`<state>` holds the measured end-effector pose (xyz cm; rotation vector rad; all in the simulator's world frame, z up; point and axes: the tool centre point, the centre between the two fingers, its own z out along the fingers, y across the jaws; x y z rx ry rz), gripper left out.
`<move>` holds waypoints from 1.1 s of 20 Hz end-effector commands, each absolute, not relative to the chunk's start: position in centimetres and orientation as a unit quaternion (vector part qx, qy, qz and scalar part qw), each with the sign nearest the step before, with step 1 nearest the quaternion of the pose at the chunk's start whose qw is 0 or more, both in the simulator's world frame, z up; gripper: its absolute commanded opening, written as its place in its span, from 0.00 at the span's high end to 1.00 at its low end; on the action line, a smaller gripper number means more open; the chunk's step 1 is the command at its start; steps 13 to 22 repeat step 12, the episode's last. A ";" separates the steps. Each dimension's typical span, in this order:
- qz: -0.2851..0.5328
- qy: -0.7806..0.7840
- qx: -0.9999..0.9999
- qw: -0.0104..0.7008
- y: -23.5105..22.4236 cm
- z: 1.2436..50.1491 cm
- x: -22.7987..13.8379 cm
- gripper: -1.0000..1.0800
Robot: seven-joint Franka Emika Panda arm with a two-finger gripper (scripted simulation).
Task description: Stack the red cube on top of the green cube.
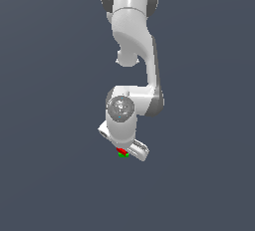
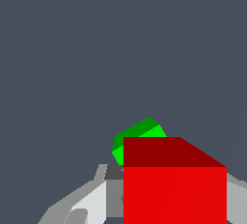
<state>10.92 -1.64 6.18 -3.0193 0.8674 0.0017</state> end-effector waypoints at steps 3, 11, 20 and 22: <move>0.000 0.276 -0.961 0.000 -1.6 6.2 11.1 0.04; 0.000 0.276 -0.961 0.000 -1.6 6.2 11.1 0.04; 0.000 0.276 -0.961 0.000 -1.6 6.2 11.1 0.04; 0.000 0.276 -0.961 0.000 -1.6 6.2 11.1 0.04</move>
